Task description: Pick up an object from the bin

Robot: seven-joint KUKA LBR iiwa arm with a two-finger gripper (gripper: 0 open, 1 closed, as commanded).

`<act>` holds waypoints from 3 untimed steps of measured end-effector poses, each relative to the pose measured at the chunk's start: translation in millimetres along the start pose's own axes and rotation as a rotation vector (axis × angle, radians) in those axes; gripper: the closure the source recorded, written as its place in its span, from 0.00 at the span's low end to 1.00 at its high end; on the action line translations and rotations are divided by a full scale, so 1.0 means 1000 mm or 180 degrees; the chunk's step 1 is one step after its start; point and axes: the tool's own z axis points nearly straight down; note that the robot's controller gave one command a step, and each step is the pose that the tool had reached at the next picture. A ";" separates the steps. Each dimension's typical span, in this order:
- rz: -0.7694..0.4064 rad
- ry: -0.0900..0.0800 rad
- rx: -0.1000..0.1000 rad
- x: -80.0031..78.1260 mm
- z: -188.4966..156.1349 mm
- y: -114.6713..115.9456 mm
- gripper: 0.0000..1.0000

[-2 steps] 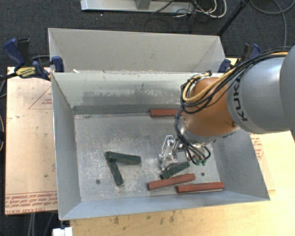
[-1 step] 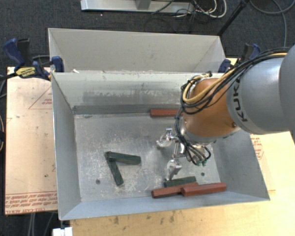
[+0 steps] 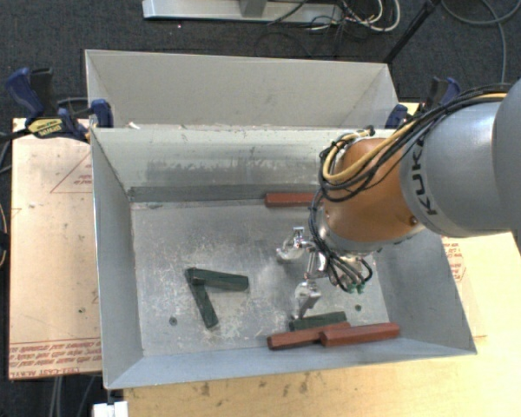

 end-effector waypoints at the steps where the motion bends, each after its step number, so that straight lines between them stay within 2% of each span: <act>1: 0.0300 0.0010 0.0000 -0.028 -0.001 0.132 1.00; 2: 0.0301 0.0010 0.0000 -0.028 -0.001 0.132 1.00; 3: 0.0288 0.0055 0.0005 -0.043 -0.102 0.136 1.00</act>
Offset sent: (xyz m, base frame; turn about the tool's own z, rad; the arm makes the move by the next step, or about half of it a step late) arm 0.0000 0.0000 0.0000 0.0000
